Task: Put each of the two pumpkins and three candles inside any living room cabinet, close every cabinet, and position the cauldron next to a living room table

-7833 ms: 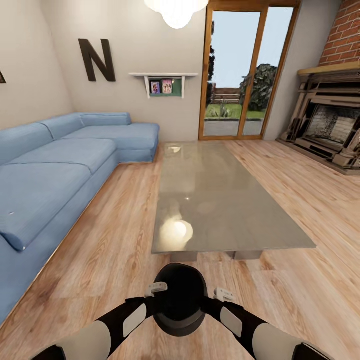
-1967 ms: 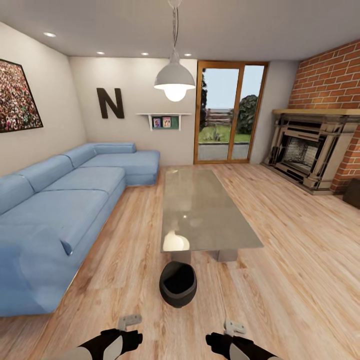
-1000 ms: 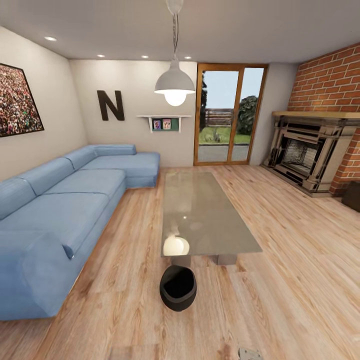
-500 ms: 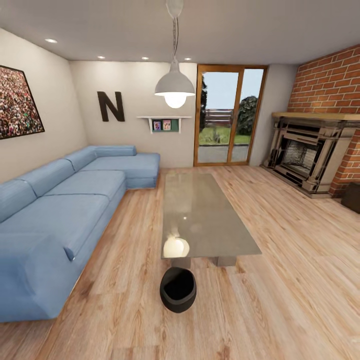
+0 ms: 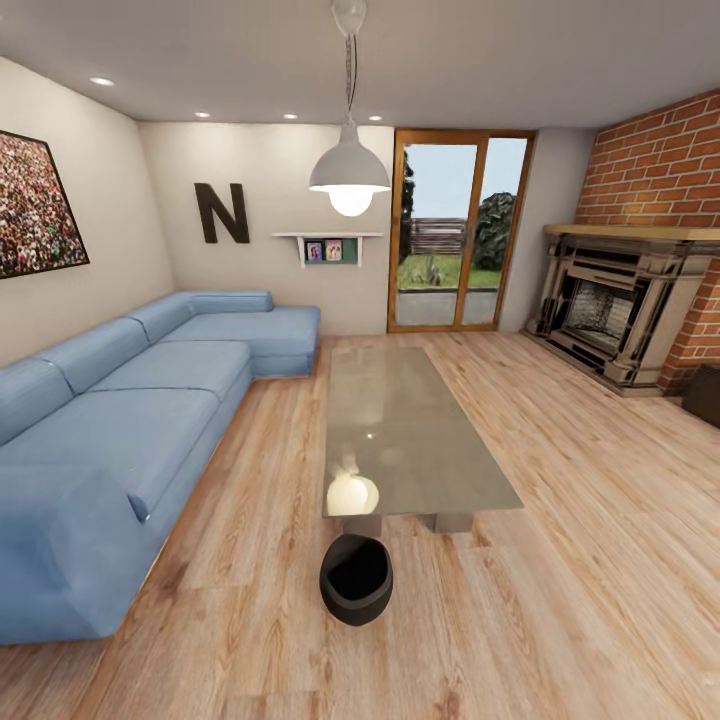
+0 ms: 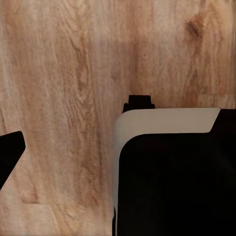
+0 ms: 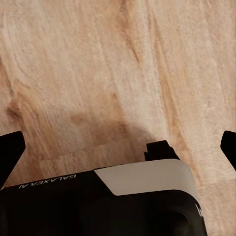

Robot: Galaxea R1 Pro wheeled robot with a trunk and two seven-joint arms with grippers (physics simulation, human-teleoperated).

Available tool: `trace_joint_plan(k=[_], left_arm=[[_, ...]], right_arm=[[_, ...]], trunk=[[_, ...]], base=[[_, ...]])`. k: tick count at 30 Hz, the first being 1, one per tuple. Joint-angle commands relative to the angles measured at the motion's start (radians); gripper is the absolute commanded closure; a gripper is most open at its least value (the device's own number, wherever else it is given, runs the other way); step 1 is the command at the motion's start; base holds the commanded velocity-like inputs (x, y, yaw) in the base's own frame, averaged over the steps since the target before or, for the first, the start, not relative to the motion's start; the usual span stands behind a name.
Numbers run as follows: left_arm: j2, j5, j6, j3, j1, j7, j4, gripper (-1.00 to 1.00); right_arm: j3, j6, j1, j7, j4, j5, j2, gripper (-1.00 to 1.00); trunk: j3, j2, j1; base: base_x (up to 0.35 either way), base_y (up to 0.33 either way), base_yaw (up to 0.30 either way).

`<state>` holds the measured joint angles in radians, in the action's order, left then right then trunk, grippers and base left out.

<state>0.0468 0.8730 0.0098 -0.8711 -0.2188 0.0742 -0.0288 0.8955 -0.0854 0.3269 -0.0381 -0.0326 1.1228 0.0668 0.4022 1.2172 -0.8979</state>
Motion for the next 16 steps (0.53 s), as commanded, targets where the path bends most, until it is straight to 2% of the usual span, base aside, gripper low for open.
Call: trace_joint_plan(k=[1, 9, 16], left_arm=[[-0.001, 0.008, 0.001, -0.008, 0.000, 0.005, -0.003, -1.00], [0.009, 0.004, 0.001, -0.005, 0.000, 0.004, -0.002, -1.00], [0.003, 0.008, 0.001, -0.007, 0.000, 0.005, -0.003, -1.00]], right_arm=[[0.008, -0.003, 0.001, 0.000, -0.003, 0.007, 0.000, -1.00], [0.008, -0.004, 0.001, 0.000, -0.003, 0.005, -0.001, -1.00], [0.008, -0.004, 0.000, 0.000, -0.003, 0.006, 0.000, -1.00]], trunk=[[0.001, 0.001, 0.000], [0.001, 0.001, 0.000], [0.001, 0.001, 0.000]], base=[[0.000, 0.000, 0.000], [0.000, 0.000, 0.000], [0.000, 0.000, 0.000]])
